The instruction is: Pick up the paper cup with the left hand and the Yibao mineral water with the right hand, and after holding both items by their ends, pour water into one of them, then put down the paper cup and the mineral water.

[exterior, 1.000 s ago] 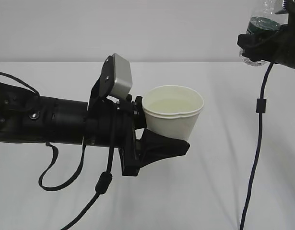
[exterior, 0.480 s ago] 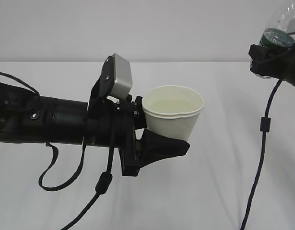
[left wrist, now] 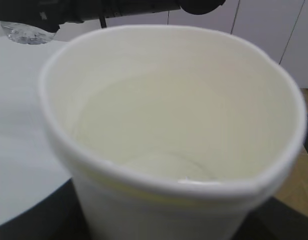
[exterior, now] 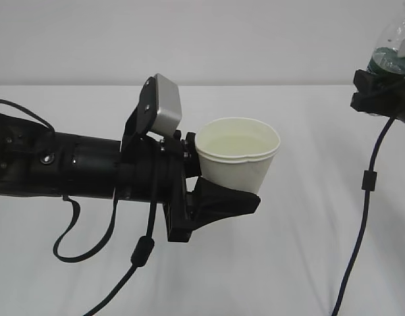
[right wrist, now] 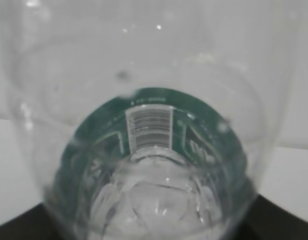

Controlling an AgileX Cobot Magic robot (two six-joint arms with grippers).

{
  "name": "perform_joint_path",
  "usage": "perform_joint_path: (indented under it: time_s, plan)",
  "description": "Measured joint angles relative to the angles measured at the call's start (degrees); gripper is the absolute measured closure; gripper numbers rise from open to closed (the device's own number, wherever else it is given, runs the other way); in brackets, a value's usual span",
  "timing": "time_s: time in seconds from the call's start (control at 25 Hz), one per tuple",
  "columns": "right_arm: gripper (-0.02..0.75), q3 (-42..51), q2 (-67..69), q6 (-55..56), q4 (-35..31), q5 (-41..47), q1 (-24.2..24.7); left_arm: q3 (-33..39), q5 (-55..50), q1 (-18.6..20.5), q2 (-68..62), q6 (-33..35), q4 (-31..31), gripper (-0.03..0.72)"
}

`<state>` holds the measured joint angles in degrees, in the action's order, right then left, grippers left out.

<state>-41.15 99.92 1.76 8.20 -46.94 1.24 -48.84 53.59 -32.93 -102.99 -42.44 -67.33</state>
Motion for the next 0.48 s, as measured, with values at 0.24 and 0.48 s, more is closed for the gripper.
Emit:
perform_joint_path:
  time_s: [0.24, 0.48]
  plan:
    - [0.327, 0.09, 2.36, -1.76, -1.9, -1.63, 0.0, 0.0, -0.1, 0.0, 0.0, 0.0, 0.0, 0.231]
    - [0.327, 0.09, 5.02, -1.76, -2.1, -4.99, 0.0, 0.0, -0.1, 0.0, 0.0, 0.0, 0.0, 0.231]
